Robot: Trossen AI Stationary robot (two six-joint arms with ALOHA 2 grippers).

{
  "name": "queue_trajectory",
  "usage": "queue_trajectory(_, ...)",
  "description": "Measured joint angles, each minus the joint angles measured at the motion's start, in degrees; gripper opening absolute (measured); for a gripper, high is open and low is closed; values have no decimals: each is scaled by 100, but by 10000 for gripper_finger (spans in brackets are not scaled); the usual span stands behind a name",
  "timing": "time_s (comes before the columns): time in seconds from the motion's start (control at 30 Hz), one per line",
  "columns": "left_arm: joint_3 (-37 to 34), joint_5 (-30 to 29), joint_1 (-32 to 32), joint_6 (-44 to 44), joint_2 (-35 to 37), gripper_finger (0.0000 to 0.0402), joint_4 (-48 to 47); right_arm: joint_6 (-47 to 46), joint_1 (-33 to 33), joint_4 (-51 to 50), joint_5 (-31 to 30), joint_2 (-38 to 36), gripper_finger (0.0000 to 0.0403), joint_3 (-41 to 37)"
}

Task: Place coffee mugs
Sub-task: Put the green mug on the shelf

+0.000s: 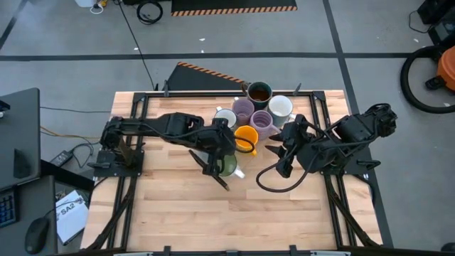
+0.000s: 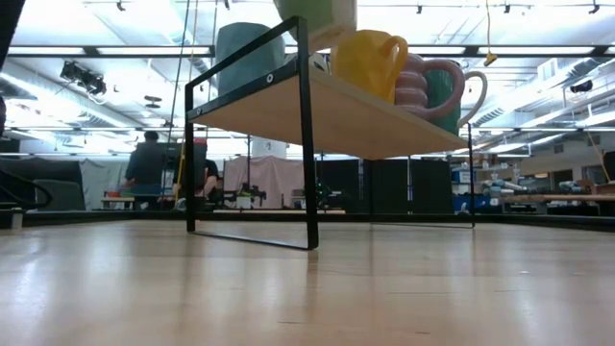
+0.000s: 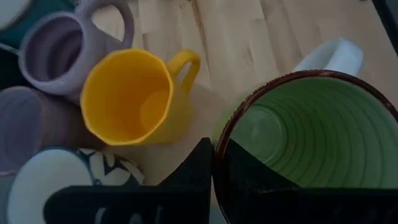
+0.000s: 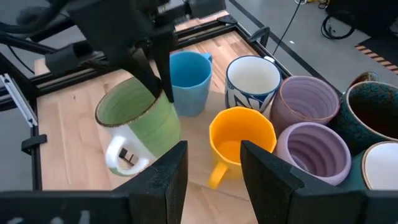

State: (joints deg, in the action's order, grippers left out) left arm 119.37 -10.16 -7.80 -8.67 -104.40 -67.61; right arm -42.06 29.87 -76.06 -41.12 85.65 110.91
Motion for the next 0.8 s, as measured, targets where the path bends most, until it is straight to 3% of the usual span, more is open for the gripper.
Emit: queue_trajectory(0.8,0,341,99,-377,-514,24,-398,25,0,193,-128,2,153,0)
